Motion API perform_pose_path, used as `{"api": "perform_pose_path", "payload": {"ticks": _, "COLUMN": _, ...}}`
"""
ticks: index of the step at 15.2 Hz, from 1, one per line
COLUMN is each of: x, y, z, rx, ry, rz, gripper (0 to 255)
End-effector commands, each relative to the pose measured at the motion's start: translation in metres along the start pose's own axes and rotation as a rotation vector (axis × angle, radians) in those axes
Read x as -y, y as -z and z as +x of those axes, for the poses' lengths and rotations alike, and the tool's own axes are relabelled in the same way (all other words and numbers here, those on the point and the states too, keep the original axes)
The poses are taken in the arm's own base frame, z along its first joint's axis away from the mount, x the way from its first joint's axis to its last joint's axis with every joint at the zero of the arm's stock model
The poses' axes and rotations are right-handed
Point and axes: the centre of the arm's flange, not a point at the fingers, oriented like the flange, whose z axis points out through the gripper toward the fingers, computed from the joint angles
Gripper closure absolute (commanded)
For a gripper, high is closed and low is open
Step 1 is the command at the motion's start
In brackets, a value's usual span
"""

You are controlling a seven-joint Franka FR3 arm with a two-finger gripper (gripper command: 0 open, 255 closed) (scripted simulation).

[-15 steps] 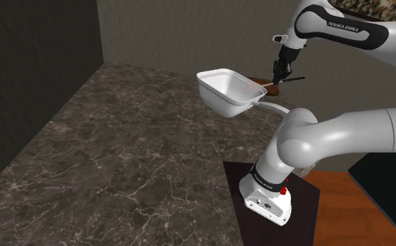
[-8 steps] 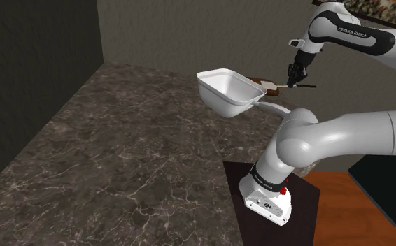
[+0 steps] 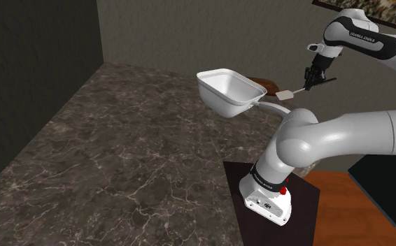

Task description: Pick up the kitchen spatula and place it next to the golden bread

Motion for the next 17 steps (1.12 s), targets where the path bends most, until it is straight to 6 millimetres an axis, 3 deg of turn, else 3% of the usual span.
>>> {"api": "perform_pose_path", "payload": {"ticks": 1, "x": -0.004, "y": -0.001, "z": -0.037, "rx": 0.001, "ry": 0.001, "rz": 0.000, "gripper": 255}}
{"api": "perform_pose_path", "payload": {"ticks": 17, "x": -0.004, "y": -0.085, "z": -0.032, "rx": 0.001, "ry": 0.001, "rz": 0.000, "gripper": 255}}
